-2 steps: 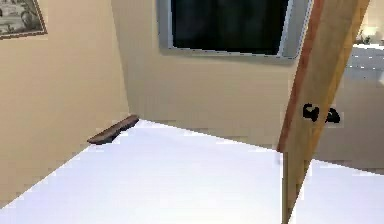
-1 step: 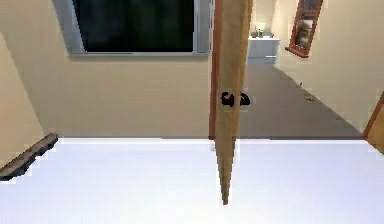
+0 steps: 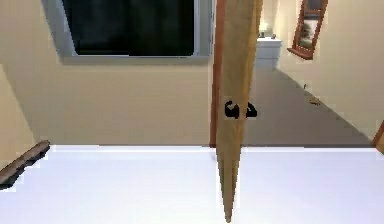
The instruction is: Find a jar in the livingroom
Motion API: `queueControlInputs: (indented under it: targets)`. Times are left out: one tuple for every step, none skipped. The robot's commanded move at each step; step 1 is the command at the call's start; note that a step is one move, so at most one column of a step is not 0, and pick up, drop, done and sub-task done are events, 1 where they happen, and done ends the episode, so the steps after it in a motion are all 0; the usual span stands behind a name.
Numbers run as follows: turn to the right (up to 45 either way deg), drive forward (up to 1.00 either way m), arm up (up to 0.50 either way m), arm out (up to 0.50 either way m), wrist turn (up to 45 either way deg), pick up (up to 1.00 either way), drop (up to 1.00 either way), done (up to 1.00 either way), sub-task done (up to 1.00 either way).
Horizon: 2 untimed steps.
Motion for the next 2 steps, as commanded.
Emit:
queueControlInputs:
  targets:
    - [-45.0,0.00,0.00,0.00,0.0,0.00,0.00,0.00,0.00]
    - [-21.0,0.00,0.00,0.00,0.0,0.00,0.00,0.00,0.00]
